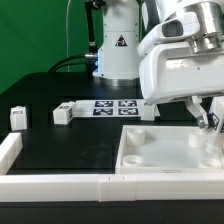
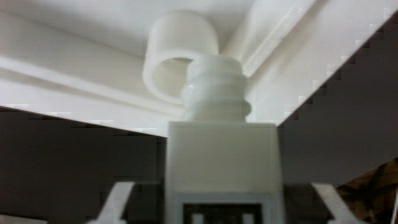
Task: Assemble one leg
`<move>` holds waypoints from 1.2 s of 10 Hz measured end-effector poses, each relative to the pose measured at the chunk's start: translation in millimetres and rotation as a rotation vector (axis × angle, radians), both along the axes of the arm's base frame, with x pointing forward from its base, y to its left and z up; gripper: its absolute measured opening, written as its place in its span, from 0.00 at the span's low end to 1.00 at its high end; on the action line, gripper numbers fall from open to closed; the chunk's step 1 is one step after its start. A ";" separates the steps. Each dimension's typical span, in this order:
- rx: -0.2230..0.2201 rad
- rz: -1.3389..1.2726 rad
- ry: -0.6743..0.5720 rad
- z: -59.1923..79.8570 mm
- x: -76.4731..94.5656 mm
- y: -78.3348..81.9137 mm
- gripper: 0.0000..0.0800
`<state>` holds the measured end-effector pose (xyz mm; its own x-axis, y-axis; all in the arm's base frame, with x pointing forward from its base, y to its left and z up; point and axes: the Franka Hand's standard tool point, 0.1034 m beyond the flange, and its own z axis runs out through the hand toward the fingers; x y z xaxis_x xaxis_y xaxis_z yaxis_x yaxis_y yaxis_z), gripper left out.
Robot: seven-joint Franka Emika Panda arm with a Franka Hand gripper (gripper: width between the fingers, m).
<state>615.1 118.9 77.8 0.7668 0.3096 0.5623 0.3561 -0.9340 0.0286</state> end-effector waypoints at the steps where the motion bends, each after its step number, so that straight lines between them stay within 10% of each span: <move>1: -0.001 0.000 -0.008 -2.7 7.4 -2.0 0.36; 12: -0.006 -0.019 0.025 -24.1 -8.9 -20.3 0.45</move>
Offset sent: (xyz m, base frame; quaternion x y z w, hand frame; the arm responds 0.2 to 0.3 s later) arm 0.0022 -0.0038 -0.0063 0.0061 0.0051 -0.0076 0.9999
